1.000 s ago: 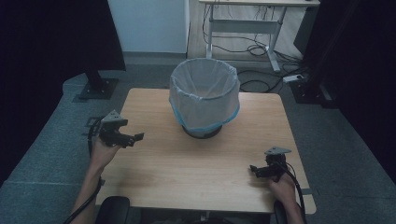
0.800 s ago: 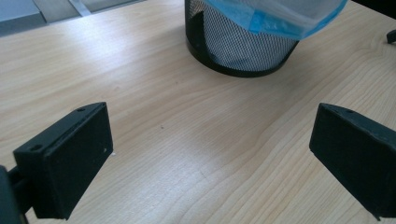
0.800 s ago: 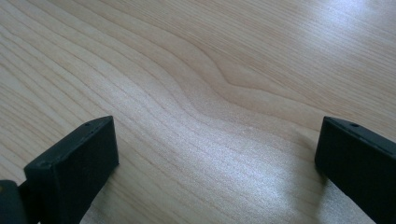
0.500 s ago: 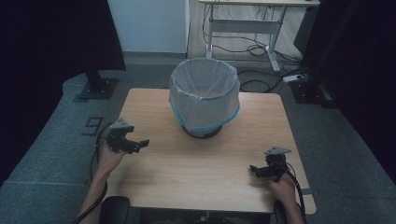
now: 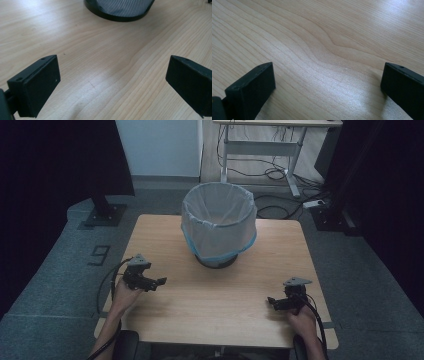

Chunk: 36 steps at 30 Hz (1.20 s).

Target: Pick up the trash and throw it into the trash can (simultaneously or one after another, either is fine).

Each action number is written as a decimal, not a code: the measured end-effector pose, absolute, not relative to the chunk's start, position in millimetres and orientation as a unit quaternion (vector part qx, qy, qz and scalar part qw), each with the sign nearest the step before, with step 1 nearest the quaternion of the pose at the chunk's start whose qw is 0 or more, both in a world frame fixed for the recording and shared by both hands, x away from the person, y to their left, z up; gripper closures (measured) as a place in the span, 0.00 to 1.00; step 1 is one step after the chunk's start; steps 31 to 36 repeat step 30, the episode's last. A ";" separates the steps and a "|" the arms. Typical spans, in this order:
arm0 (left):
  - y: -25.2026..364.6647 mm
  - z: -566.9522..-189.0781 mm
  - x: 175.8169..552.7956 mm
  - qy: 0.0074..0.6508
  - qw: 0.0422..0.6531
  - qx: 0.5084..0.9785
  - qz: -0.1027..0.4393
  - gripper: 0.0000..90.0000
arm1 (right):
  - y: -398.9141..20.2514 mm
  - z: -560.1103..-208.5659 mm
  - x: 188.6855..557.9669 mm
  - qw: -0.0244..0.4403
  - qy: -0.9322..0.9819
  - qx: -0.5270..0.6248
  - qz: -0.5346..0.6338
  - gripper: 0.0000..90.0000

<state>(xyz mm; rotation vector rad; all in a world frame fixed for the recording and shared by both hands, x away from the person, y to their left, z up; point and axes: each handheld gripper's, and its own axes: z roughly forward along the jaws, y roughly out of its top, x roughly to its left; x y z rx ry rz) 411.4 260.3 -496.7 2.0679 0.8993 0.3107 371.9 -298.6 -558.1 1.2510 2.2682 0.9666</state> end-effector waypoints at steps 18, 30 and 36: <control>240.4 -533.8 407.7 0.344 0.374 0.855 0.109 0.00 | -298.6 -558.1 371.9 0.187 0.806 0.444 0.344 0.00; 229.7 -548.4 404.9 0.332 0.330 0.875 0.124 0.00 | -298.7 -558.1 371.9 0.187 0.806 0.444 0.344 0.00; 229.7 -548.4 404.9 0.332 0.330 0.875 0.124 0.00 | -298.7 -558.1 371.9 0.187 0.806 0.444 0.344 0.00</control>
